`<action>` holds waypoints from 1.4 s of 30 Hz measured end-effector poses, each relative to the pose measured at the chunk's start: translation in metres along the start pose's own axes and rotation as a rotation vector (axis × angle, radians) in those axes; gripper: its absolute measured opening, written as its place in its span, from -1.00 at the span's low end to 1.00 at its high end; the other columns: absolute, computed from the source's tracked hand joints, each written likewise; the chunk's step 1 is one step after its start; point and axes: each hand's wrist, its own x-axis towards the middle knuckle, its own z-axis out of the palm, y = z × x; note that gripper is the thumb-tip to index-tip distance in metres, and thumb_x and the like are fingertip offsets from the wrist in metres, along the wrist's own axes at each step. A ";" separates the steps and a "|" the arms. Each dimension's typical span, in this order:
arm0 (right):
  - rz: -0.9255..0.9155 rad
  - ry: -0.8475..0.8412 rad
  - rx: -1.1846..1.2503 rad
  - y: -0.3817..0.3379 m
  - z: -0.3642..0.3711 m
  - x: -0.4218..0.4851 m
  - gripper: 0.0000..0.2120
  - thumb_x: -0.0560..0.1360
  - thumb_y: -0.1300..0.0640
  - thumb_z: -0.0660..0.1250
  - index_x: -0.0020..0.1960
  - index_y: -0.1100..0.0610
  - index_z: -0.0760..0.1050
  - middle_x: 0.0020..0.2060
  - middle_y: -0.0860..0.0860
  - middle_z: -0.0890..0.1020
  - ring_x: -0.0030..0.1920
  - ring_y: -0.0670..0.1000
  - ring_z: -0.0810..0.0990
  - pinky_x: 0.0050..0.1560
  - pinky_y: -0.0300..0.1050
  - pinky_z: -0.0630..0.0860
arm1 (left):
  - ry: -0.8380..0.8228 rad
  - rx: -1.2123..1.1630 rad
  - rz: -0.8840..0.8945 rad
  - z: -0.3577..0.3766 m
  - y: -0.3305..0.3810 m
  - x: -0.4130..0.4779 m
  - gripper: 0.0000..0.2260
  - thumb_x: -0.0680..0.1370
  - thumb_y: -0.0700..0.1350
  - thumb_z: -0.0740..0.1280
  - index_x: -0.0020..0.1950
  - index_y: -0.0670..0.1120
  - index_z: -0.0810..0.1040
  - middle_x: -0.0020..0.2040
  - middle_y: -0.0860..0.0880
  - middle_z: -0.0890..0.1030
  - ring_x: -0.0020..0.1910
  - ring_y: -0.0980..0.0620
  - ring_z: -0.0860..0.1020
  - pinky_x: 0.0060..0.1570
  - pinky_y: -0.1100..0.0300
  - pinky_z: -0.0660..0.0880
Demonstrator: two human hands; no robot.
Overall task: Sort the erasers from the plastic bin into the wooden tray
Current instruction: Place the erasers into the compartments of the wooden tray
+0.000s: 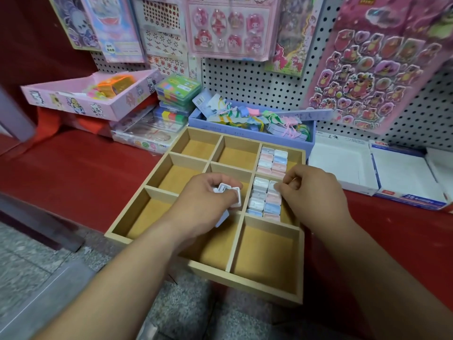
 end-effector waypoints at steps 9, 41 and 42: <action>-0.323 -0.288 0.455 -0.020 -0.005 -0.025 -0.72 0.40 0.08 0.59 0.01 -0.20 0.62 -0.15 -0.19 0.67 -0.22 -0.16 0.60 -0.16 -0.36 0.49 | -0.045 -0.063 0.048 0.000 0.001 -0.003 -0.90 0.57 -0.27 0.40 0.03 -0.12 0.68 -0.33 0.04 0.66 -0.38 0.17 0.57 -0.38 0.38 0.45; -0.406 -0.108 -0.100 -0.008 0.011 -0.010 -0.89 0.53 -0.04 0.41 0.01 -0.05 0.64 -0.09 -0.11 0.61 0.02 -0.04 0.48 0.07 -0.03 0.48 | 0.060 -0.069 0.026 0.005 -0.006 0.001 -0.90 0.61 -0.18 0.36 -0.03 -0.11 0.67 -0.36 0.00 0.64 -0.40 0.13 0.57 -0.43 0.31 0.47; -0.388 -0.100 -0.104 -0.010 0.011 -0.010 -0.85 0.51 -0.09 0.44 0.01 -0.05 0.64 -0.10 -0.11 0.61 0.00 -0.05 0.47 0.04 -0.05 0.47 | 0.056 -0.071 0.029 0.005 -0.006 0.001 -0.90 0.61 -0.18 0.36 -0.03 -0.10 0.67 -0.36 0.01 0.64 -0.39 0.13 0.58 -0.41 0.31 0.48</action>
